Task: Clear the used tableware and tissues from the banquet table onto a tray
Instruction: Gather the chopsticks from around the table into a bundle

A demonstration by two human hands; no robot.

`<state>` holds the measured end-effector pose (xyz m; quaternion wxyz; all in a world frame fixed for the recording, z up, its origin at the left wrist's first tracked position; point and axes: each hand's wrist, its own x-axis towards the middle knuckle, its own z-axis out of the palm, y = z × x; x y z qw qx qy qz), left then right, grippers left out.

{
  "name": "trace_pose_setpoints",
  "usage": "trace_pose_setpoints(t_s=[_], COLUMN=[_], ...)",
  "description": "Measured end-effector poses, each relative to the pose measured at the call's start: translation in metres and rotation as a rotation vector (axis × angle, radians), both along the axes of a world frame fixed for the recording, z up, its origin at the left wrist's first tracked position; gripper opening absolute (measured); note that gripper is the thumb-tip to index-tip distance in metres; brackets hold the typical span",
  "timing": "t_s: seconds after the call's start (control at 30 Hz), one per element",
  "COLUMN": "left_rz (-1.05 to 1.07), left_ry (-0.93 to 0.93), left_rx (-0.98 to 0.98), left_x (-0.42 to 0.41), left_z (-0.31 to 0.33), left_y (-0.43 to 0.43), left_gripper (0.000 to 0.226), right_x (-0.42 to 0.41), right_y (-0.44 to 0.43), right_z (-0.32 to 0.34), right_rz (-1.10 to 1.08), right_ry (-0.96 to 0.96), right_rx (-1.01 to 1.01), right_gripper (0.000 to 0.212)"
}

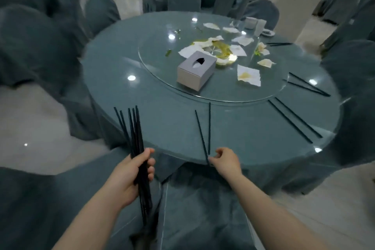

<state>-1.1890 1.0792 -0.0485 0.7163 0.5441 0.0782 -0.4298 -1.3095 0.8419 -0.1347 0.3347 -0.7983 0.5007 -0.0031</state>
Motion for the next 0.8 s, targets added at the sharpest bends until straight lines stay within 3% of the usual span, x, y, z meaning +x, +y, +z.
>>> trace_pose_setpoints(t_s=[0.2, 0.4, 0.67, 0.8], left_rz=[0.152, 0.228, 0.305, 0.335], left_ry=[-0.003, -0.002, -0.001, -0.023], left_rx=[0.076, 0.116, 0.092, 0.058], left_x=[-0.018, -0.037, -0.059, -0.071], left_z=[-0.006, -0.004, 0.001, 0.011], left_y=[0.015, 0.039, 0.055, 0.063], left_gripper=[0.011, 0.013, 0.013, 0.011], right_x=[0.049, 0.050, 0.045, 0.029], right_y=[-0.021, -0.022, -0.015, 0.008], right_z=[-0.030, -0.043, -0.033, -0.029], right_rz=[0.093, 0.148, 0.269, 0.340], right_ry=[0.096, 0.039, 0.277, 0.147], right_rx=[-0.128, -0.209, -0.219, -0.163], right_gripper=[0.061, 0.026, 0.031, 0.014])
